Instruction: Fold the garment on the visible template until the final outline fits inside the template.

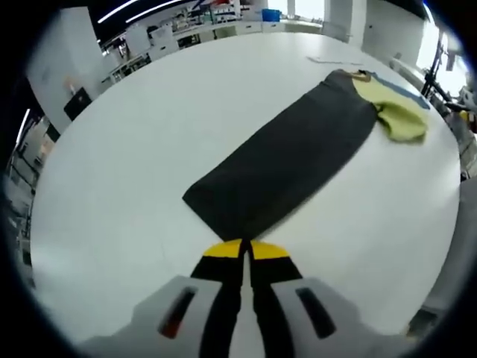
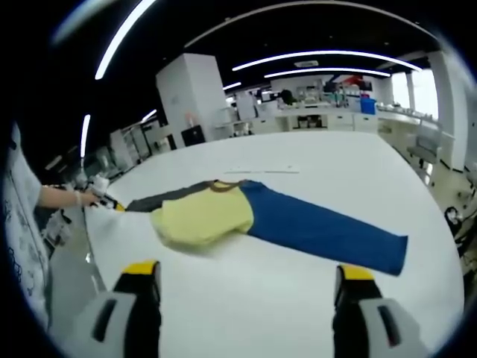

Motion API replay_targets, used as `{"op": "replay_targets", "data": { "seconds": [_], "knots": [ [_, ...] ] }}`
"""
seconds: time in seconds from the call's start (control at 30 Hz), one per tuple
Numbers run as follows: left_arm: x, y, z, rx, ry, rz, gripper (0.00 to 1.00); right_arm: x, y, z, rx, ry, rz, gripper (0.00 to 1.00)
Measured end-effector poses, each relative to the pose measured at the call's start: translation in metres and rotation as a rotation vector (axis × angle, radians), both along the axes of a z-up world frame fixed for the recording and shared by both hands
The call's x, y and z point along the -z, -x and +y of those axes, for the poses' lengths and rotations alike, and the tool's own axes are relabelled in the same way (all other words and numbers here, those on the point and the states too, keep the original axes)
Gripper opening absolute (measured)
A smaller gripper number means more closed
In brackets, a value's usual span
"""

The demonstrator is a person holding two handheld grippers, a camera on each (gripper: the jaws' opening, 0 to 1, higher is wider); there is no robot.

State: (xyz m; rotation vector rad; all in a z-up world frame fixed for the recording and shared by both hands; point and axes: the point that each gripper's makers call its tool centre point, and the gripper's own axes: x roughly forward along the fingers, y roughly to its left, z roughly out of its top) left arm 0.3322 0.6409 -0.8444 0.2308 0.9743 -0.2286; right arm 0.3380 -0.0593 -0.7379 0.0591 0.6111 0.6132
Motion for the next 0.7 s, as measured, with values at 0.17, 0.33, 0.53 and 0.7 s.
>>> {"op": "replay_targets", "data": {
  "seconds": [0.17, 0.33, 0.53, 0.7],
  "knots": [
    [-0.002, 0.003, -0.003, 0.001, -0.006, -0.013, 0.05, -0.001, 0.001, -0.001, 0.005, -0.004, -0.003, 0.98],
    [-0.008, 0.003, -0.006, 0.009, 0.006, -0.054, 0.24, -0.001, 0.001, -0.002, 0.005, -0.009, -0.005, 0.98],
    [-0.028, 0.000, -0.025, 0.042, 0.061, -0.137, 0.42, -0.001, -0.001, -0.003, -0.007, -0.016, -0.009, 0.98],
    [-0.045, -0.002, -0.046, 0.091, 0.117, -0.198, 0.55, -0.002, -0.001, 0.001, -0.022, -0.016, -0.010, 0.99]
  ]
}}
